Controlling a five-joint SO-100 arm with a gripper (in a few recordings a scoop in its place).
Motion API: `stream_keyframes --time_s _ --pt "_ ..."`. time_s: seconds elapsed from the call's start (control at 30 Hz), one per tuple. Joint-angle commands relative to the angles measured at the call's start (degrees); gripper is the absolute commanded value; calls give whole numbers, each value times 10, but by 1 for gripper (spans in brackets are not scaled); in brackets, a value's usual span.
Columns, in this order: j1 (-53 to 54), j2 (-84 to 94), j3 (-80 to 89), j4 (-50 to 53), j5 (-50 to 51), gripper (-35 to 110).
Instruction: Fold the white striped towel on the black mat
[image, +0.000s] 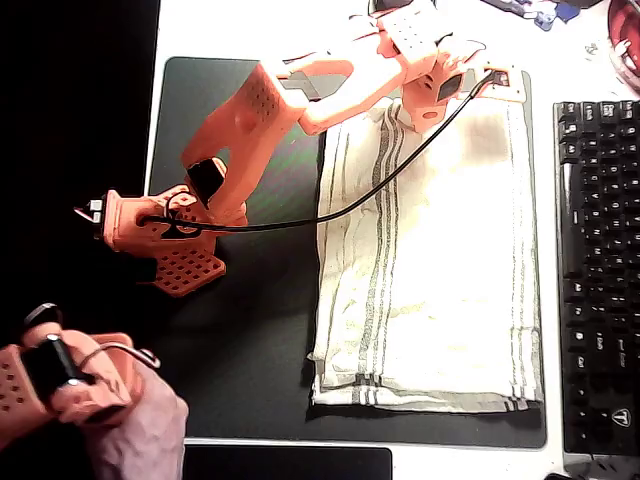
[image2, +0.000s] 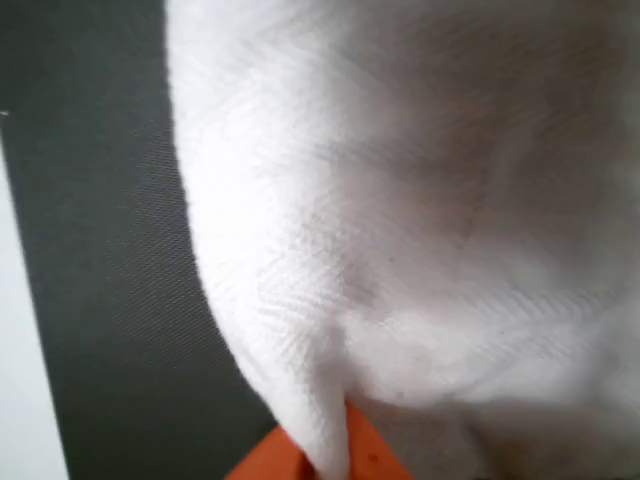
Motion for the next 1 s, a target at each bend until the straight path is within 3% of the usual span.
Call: stream_keyframes --time_s 0.0,0.43,0.97 --pt "-16 78 0 15 -3 0" --pt "51 250 48 69 -4 0" --pt "365 383 134 123 -145 0"
